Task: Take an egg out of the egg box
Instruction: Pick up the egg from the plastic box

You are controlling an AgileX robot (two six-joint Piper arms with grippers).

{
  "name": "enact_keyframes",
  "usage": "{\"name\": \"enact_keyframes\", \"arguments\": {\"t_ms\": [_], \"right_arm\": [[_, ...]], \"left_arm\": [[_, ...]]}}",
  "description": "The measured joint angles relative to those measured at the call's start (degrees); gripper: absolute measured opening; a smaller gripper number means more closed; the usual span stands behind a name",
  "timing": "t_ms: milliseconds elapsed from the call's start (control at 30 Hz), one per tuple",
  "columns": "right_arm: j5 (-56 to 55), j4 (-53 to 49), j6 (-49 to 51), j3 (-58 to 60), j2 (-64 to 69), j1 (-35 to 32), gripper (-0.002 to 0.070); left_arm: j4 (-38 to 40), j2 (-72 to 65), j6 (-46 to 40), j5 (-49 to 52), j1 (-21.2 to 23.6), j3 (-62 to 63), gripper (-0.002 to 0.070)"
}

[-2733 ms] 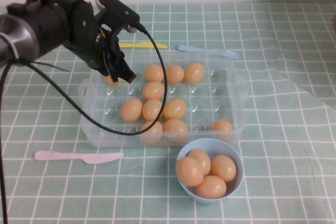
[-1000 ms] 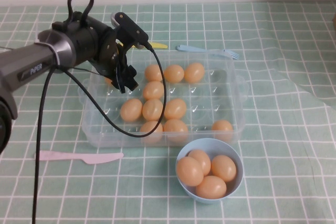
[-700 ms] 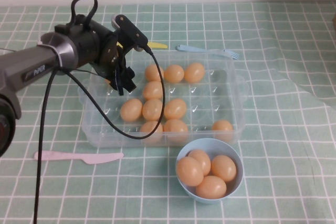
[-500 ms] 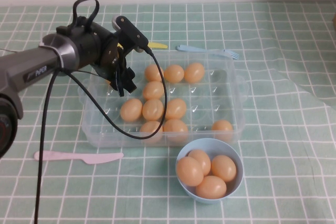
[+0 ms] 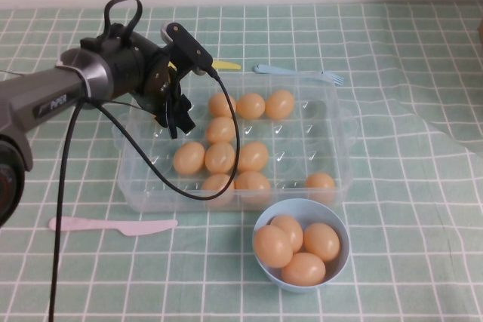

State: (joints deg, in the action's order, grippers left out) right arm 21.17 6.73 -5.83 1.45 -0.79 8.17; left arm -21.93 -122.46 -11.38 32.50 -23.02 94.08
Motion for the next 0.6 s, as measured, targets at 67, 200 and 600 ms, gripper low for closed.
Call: {"name": "enact_keyframes", "arguments": {"t_ms": [67,200,600], "right_arm": [[0.0,0.0,0.0,0.0,0.0,0.0,-0.0017],[0.0,0.0,0.0,0.0,0.0,0.0,-0.0017],[0.0,0.0,0.0,0.0,0.0,0.0,-0.0017]], "left_arm": [[0.1,0.2,0.0,0.1,0.0,0.0,0.0337],[1.2,2.3,0.0,0.6,0.0,0.0,0.0337],[4.9,10.9,6.7,15.7,-4.5,0.0,0.0337]]}}
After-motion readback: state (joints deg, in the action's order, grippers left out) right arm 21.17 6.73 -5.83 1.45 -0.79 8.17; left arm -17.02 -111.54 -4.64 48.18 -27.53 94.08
